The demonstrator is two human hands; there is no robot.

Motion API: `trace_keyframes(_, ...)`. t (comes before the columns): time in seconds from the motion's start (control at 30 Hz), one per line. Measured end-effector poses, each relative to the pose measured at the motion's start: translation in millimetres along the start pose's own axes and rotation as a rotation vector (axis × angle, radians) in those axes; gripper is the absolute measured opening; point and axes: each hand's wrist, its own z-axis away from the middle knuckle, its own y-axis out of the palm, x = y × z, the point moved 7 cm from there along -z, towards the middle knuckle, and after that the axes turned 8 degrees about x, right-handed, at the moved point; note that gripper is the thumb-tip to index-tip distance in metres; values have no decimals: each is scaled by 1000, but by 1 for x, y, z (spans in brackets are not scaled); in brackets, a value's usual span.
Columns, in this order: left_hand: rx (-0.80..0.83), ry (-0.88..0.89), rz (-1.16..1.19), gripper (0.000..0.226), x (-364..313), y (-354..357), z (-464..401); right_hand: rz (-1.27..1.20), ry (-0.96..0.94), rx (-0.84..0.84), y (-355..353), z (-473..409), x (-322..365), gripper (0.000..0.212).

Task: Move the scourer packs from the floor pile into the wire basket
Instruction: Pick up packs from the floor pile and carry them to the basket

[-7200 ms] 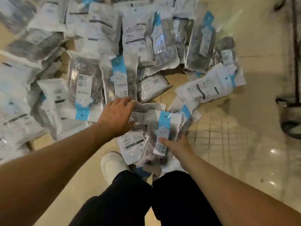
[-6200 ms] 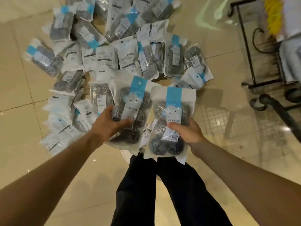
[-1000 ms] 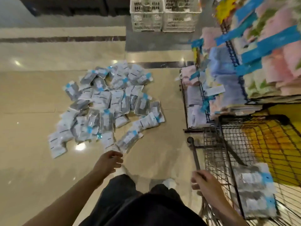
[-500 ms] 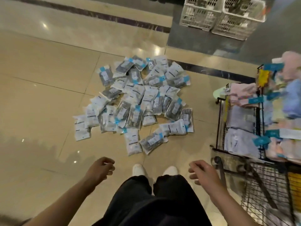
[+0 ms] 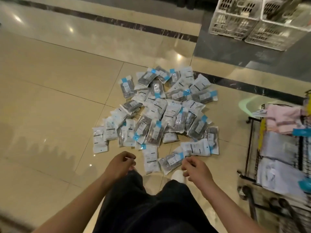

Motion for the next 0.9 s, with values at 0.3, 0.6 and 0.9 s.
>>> trace_keyframes(0.3,186,-18,-179,16,8,-71,-129,-195,175,-170,68,-46,-5,8)
trace_keyframes(0.6,289,-24,-337,17,59,-68,-296,-338,229,-163,178,-211,-34,14)
trace_keyframes(0.9,122,54,-284,54,137,-35,-557,-282,128,-186,225,-452,-128,27)
